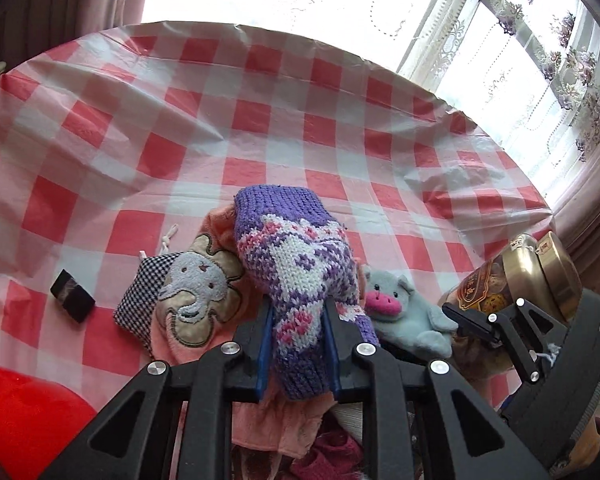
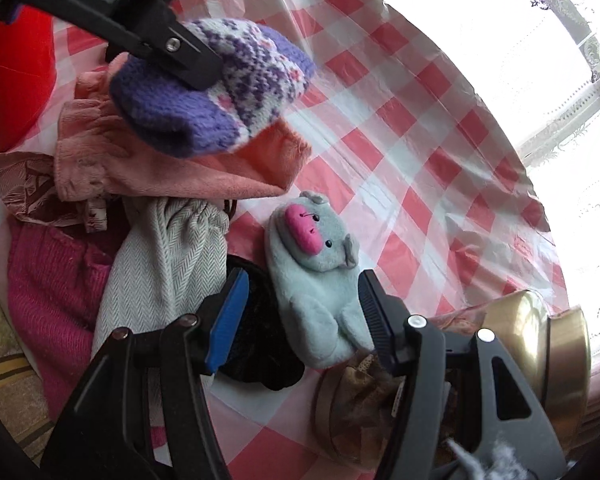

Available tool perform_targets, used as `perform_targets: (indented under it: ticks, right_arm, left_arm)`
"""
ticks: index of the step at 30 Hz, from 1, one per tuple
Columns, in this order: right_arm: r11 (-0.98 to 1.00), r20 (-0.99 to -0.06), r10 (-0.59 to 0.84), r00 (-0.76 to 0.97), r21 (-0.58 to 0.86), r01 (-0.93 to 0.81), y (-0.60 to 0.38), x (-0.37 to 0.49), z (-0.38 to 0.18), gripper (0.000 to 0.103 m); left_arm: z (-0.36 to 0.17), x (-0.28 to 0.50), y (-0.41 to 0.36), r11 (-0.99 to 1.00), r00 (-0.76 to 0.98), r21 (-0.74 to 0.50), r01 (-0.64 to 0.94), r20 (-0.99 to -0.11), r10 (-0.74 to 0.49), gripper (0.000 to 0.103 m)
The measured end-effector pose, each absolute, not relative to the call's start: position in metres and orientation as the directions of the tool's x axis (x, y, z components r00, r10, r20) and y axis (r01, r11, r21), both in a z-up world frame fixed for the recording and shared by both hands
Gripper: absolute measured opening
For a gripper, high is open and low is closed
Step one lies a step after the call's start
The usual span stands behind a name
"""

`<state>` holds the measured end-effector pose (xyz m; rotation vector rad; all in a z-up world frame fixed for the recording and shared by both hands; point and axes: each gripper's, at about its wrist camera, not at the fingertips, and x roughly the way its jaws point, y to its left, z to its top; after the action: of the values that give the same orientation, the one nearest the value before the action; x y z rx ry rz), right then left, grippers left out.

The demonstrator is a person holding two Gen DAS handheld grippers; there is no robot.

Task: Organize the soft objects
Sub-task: 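Grasp the purple knit mitten with the left tool, then release the mitten onto the pile with the left tool while the right tool grasps the light blue pig plush, then grasp the grey herringbone glove with the left tool while the right tool holds the pig plush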

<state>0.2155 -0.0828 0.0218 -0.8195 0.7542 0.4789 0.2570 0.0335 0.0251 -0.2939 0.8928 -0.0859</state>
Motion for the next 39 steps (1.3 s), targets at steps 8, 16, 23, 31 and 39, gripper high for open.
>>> perform_targets:
  ticks: [8,16,23,31,39]
  right_arm:
    - [0.645,-0.815,0.049,0.578,-0.416,-0.641,-0.081,0.239,0.005,0.035]
    - [0.684,-0.840,0.097,0.534,-0.334,-0.649,-0.089,0.239,0.010,0.022]
    - [0.717,-0.860,0.145,0.490,-0.250,-0.651,-0.098,0.236,0.021,0.017]
    - [0.737,-0.847,0.185,0.498,-0.216,-0.640,-0.108,0.220,0.046,0.014]
    - [0.767,-0.826,0.246,0.507,-0.154,-0.623,-0.129,0.198,0.069,0.013]
  left_arm:
    - [0.004,0.255,0.045,0.957,0.568,-0.257,-0.137,-0.812,-0.137,0.051]
    - [0.027,0.205,0.049,0.893,0.648,-0.422,-0.155,-0.726,-0.230,0.051]
    - [0.000,0.170,0.020,0.749,0.588,-0.653,-0.115,-0.653,-0.478,0.050]
    - [-0.032,0.186,-0.002,0.686,0.469,-0.714,-0.142,-0.659,-0.588,0.047]
    - [-0.058,0.200,-0.014,0.709,0.393,-0.688,-0.157,-0.702,-0.594,0.014]
